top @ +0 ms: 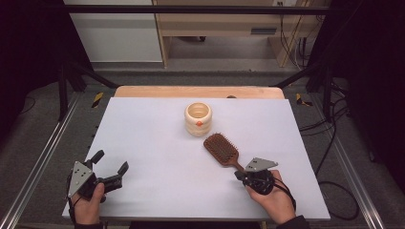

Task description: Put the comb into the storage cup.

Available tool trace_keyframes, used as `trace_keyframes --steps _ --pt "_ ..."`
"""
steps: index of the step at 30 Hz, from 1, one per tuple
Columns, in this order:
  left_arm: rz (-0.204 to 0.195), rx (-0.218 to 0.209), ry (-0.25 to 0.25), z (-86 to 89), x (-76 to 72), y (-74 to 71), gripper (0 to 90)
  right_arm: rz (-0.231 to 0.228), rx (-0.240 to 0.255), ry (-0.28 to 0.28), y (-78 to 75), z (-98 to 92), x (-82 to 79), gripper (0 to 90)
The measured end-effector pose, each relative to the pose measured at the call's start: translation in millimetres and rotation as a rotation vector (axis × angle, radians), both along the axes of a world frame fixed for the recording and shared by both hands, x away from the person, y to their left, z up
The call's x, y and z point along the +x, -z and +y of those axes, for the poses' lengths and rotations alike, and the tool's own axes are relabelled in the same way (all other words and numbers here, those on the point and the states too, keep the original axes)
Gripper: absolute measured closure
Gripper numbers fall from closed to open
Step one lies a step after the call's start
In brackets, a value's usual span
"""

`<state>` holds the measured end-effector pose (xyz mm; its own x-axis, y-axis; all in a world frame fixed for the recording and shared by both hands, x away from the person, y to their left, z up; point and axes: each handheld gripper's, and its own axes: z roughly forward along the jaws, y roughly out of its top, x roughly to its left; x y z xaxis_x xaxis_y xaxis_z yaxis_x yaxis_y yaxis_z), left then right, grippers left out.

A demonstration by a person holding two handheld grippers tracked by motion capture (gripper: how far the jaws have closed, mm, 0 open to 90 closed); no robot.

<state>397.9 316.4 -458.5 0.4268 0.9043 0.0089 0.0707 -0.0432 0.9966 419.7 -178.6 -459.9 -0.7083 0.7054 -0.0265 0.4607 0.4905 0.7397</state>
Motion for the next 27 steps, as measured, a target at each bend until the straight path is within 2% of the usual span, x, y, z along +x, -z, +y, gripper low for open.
trace_keyframes --steps 14,27 --pt "-0.003 0.011 -0.001 -0.7 0.0 -0.3 2.2 0.025 -0.024 0.019 7.3 -2.3 6.7 90.0" --pt "-0.002 0.024 0.000 -1.9 0.3 -0.1 2.2 0.053 -0.039 0.031 12.4 -12.9 11.6 90.0"
